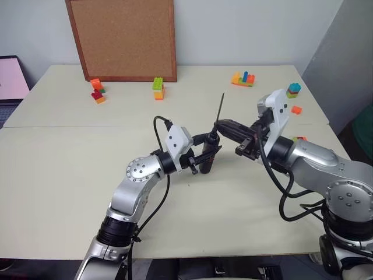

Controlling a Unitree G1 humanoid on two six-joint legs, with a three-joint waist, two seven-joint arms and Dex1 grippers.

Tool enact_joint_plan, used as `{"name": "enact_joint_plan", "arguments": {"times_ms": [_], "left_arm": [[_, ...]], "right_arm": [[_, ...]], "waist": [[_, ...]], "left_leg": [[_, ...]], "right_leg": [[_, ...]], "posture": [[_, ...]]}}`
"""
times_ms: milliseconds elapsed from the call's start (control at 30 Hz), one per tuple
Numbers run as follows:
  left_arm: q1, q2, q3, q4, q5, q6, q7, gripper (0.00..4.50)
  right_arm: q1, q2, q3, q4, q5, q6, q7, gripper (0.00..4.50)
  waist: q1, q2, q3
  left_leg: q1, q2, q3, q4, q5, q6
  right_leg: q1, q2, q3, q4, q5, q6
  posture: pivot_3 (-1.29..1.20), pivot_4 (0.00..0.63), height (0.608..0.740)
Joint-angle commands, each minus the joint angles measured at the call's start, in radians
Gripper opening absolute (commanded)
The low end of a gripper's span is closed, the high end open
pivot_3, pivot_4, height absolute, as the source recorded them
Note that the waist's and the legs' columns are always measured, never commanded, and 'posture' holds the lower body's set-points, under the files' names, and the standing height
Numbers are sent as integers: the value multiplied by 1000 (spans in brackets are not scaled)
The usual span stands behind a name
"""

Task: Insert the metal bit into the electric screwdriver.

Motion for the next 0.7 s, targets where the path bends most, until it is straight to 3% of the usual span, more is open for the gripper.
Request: {"name": "enact_joint_plan", "arguments": {"times_ms": [33,400,500,600,700], "left_arm": [[-22,1,15,-32,8,-27,19,1671],[-55,22,50,-68,-4,8,41,1671],[-137,132,37,-12,121,-47,27,1670],[-242,306,-33,128,322,-179,-20,1670],[-311,382,-110,249,434,-283,-58,1670]], "right_arm": [[-2,-19,-25,-9,35,-2,36,1198],[-11,-113,-191,23,107,-33,49,3783],[45,-198,-239,12,30,-62,95,4433],[112,-311,-285,-16,-51,-116,198,4500],[141,-400,-289,-41,-72,-151,316,4500]], "waist": [[0,0,0],[3,0,0],[4,0,1],[8,0,2],[4,2,2]], "left_leg": [[-1,0,0,0,0,0],[-13,-1,0,1,0,0],[-13,-1,0,1,0,0],[-13,-1,-1,0,0,0],[-12,-2,2,0,0,0]], "right_leg": [[-1,0,0,0,0,0],[-11,0,0,0,0,0],[-11,0,0,0,0,0],[-12,2,-2,0,0,0],[-12,2,1,-1,0,0]], "posture": [[0,150,740],[0,150,740],[0,150,740],[0,150,740],[0,150,740]]}}
